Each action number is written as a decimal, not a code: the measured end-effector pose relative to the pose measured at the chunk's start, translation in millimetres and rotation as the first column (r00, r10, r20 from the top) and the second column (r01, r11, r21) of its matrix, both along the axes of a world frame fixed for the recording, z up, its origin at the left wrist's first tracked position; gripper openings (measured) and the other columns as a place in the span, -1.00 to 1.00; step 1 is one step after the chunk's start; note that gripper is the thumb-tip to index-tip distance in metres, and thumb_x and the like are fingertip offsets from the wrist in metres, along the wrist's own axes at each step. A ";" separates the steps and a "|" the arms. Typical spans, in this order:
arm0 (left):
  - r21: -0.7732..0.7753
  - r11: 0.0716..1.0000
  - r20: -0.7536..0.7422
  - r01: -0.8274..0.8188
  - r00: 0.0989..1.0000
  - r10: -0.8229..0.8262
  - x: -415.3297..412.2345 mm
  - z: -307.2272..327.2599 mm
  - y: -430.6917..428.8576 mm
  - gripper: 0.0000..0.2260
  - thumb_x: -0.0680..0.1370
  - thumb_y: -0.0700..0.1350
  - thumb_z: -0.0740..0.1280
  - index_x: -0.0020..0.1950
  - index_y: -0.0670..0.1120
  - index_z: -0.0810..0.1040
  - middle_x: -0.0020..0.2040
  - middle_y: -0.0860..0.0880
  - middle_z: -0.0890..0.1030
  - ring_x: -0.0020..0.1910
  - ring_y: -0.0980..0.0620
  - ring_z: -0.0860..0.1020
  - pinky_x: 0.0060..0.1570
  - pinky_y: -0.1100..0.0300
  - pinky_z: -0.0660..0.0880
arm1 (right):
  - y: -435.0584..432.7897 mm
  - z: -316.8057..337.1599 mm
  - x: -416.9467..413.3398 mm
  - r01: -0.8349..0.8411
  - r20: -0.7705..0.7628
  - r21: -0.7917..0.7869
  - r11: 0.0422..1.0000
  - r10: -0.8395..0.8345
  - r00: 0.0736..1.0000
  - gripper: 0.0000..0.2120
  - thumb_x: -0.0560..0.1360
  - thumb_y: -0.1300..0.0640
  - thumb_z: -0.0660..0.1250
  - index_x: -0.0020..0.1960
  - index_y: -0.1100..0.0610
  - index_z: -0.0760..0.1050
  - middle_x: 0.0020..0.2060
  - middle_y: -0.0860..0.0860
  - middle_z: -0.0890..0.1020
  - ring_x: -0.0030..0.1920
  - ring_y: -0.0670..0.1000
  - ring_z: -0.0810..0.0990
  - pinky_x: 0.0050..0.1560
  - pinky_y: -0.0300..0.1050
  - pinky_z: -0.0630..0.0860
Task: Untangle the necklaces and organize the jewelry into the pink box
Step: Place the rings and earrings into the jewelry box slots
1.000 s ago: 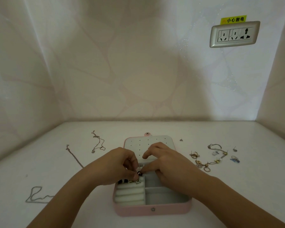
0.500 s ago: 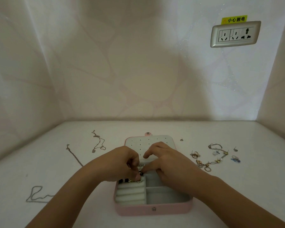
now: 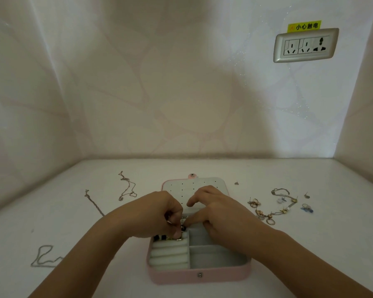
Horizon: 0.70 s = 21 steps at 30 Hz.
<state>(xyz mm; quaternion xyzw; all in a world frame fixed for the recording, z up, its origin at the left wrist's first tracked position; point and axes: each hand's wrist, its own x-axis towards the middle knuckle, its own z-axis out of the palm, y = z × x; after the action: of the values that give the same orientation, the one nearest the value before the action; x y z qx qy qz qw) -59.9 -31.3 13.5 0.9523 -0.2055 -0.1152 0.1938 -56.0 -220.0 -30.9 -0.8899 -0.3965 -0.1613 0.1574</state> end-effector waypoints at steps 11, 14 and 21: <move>0.042 0.997 0.027 -0.057 0.998 0.056 1.1 -1.0 -5.7 -0.63 0.44 -0.16 0.45 -0.43 0.00 0.30 -0.48 0.11 0.36 -0.46 0.18 0.33 -0.38 0.37 0.31 | 1.6 6.6 -4.4 0.017 -0.036 -0.059 0.998 -0.020 0.999 -0.56 0.49 0.33 0.15 0.16 -0.06 0.62 0.28 0.01 0.49 0.36 0.04 0.31 0.05 -0.07 0.47; 0.012 0.994 0.025 -0.109 0.994 0.108 1.5 -2.5 -8.2 -0.63 0.42 -0.16 0.47 -0.44 0.01 0.32 -0.50 0.12 0.36 -0.49 0.19 0.32 -0.40 0.36 0.30 | 1.6 3.0 -3.0 0.013 0.005 -0.019 1.000 -0.013 1.000 -0.57 0.44 0.30 0.13 0.08 -0.03 0.66 0.20 0.04 0.56 0.30 0.08 0.40 -0.04 -0.09 0.48; -0.059 0.985 0.002 -0.162 0.987 0.163 1.6 -3.3 -9.1 -0.70 0.37 -0.15 0.51 -0.39 0.02 0.41 -0.47 0.13 0.43 -0.47 0.20 0.39 -0.38 0.32 0.35 | 1.9 7.5 -6.2 0.027 -0.065 -0.049 0.998 -0.030 0.997 -0.58 0.51 0.32 0.17 0.18 -0.05 0.61 0.29 0.00 0.48 0.38 0.00 0.28 0.14 -0.07 0.45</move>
<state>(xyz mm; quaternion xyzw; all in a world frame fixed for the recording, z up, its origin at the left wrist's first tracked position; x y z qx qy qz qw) -58.3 -40.3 10.2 0.9603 -0.1311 -0.0896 0.2296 -62.2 -218.1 -23.4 -0.9039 -0.3822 -0.1247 0.1464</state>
